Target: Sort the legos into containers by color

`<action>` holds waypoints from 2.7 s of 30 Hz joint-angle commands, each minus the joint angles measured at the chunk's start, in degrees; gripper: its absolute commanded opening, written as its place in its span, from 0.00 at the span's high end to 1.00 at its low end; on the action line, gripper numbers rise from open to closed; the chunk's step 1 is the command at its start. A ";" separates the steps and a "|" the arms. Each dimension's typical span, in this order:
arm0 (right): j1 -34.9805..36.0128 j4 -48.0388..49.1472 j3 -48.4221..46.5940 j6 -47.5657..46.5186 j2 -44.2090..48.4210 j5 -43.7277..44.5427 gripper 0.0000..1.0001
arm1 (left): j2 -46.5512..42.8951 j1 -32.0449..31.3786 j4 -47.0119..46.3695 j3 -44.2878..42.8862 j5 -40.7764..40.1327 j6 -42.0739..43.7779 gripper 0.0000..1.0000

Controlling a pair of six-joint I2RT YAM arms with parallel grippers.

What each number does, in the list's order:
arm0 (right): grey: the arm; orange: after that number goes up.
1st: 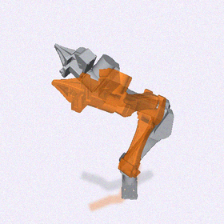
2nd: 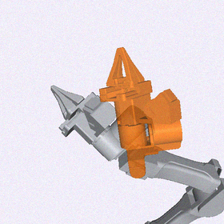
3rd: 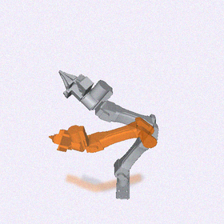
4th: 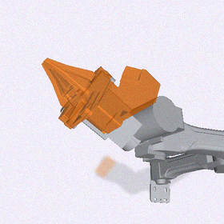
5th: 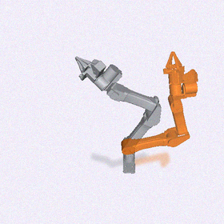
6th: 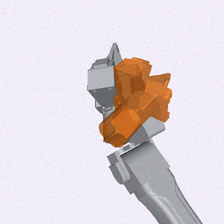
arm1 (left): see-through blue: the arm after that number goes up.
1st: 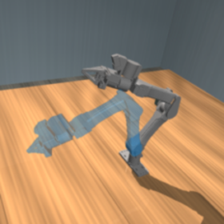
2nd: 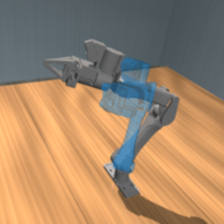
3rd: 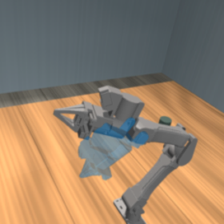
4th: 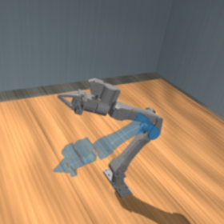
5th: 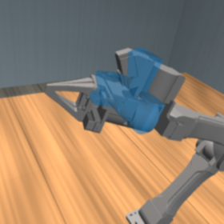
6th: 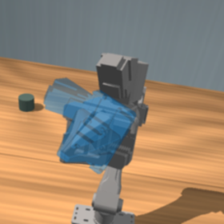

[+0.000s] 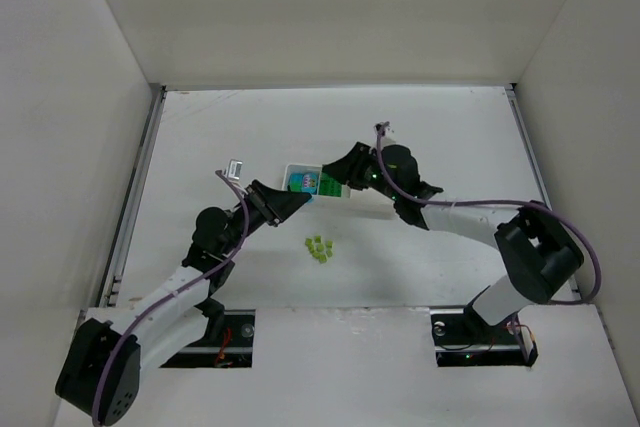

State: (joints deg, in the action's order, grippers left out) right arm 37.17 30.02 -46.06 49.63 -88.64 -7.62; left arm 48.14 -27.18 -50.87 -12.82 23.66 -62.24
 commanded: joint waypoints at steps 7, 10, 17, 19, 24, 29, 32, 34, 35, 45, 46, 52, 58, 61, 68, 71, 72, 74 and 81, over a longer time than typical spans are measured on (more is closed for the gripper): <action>4.36 -19.65 -11.85 -10.60 -6.98 17.81 0.65 | 2.04 0.51 -4.49 -0.10 -0.20 1.15 0.84; 4.36 -19.74 -12.47 -10.51 -7.69 18.42 0.64 | 2.66 0.33 -5.99 0.25 0.33 1.15 0.83; 4.53 -21.85 -14.14 -10.69 -8.92 20.54 0.49 | 3.45 0.59 -7.31 0.60 0.51 0.89 0.83; 4.53 -21.32 -13.62 -10.43 -8.31 20.19 0.36 | 3.63 0.59 -7.75 0.69 0.51 0.72 0.83; 4.45 -20.18 -10.99 -10.34 -2.96 19.92 0.27 | 3.72 0.51 -7.93 0.69 -0.45 0.01 0.83; 4.45 -10.37 -0.46 -7.72 9.77 15.64 0.27 | 3.45 -0.11 -9.24 0.08 -2.13 -1.83 0.83; 4.10 1.49 7.63 -2.89 16.20 7.38 0.27 | 4.24 -0.72 -11.26 0.25 -1.51 -2.27 0.83; 3.40 8.09 11.33 0.89 18.23 1.76 0.23 | 4.42 -0.90 -12.23 0.60 -1.51 -3.06 0.83; 3.31 10.73 12.48 2.56 18.41 -0.88 0.21 | 4.42 -0.90 -12.49 0.78 -1.51 -3.50 0.83; 3.48 22.53 13.63 13.47 15.08 -11.27 0.16 | 2.75 -1.60 -12.41 1.22 -0.81 -4.74 0.81; 3.31 22.71 13.63 14.70 14.99 -11.71 0.14 | 2.75 -1.78 -11.97 1.57 -0.11 -3.78 0.81; 3.74 17.02 12.15 11.73 14.99 -10.67 0.12 | 4.59 -3.97 -11.79 2.98 3.05 1.23 0.81; 4.53 11.74 8.37 3.21 14.29 -14.34 0.16 | 6.26 -8.19 -11.88 0.78 6.74 4.05 0.81; 4.80 8.13 6.78 -0.05 14.28 -16.02 0.21 | 6.44 -8.63 -11.79 0.16 8.50 4.23 0.81; 5.94 5.31 5.37 -2.17 11.74 -17.78 0.29 | 6.79 -8.81 -12.23 -0.10 9.74 4.05 0.81; 6.55 5.67 5.46 -2.51 11.56 -18.40 0.35 | 6.79 -8.64 -12.41 -0.01 9.83 3.70 0.81; 6.82 5.32 5.28 -2.95 11.56 -18.49 0.35 | 6.79 -8.55 -12.41 0.07 9.83 3.62 0.81; 7.26 4.87 5.28 -3.39 11.65 -18.49 0.38 | 6.70 -8.28 -12.41 0.25 9.74 3.53 0.81; 7.44 4.96 6.69 -4.10 14.98 -17.44 0.32 | 6.88 -8.20 -12.50 0.51 9.39 3.44 0.80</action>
State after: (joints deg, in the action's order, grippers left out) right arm 43.59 34.17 -38.57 47.55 -76.49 -24.38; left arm 55.35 -35.62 -58.48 -10.52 32.84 -59.61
